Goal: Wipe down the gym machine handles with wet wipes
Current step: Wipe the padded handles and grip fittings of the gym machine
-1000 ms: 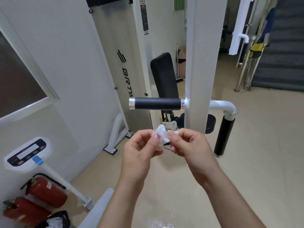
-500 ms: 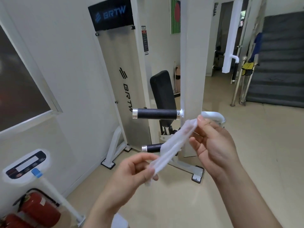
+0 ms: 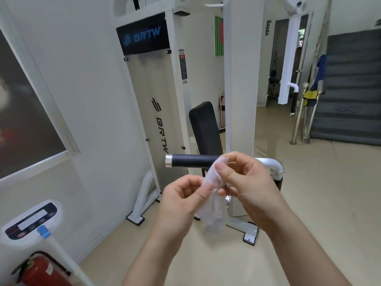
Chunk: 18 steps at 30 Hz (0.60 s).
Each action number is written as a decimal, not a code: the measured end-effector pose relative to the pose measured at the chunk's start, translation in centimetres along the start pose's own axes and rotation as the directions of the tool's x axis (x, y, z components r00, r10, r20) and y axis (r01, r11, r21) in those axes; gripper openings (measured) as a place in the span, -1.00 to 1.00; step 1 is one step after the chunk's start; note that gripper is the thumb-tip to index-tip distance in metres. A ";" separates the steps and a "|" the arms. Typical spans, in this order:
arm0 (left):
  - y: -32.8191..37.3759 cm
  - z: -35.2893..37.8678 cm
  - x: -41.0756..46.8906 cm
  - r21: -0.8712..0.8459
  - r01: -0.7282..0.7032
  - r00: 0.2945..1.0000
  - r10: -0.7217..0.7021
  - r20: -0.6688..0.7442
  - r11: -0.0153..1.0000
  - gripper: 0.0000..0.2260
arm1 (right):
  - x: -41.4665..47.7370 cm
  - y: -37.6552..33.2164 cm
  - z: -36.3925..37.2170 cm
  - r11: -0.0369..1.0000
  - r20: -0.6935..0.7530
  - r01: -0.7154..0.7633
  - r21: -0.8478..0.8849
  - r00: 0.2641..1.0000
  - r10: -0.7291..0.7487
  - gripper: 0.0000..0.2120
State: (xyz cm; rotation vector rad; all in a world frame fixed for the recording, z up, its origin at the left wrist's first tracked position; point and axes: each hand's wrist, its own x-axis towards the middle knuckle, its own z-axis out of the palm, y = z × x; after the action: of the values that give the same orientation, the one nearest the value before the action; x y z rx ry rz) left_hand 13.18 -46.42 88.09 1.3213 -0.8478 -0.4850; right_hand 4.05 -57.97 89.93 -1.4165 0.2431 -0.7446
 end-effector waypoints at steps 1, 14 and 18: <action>0.0 0.0 0.2 -0.011 0.009 1.000 -0.009 -0.006 1.000 -0.81 | 0.3 0.2 -0.2 0.999 -0.054 0.017 -0.032 0.998 -0.018 -0.90; 1.5 -0.5 3.3 0.040 0.083 0.984 -0.088 0.156 0.996 -0.83 | 0.9 1.8 -3.1 0.857 0.141 0.161 -0.490 0.985 -0.105 -0.86; 1.1 -1.3 3.7 0.550 -0.180 0.980 0.097 0.176 0.816 -0.76 | 1.5 0.4 -4.5 0.549 0.290 0.305 -0.778 0.950 -0.117 -0.96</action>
State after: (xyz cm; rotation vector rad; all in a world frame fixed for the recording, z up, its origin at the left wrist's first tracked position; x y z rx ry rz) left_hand 16.29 -48.10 90.10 1.7641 -1.2614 -0.2100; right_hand 2.74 -62.53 89.22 -2.4566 0.2696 -0.6953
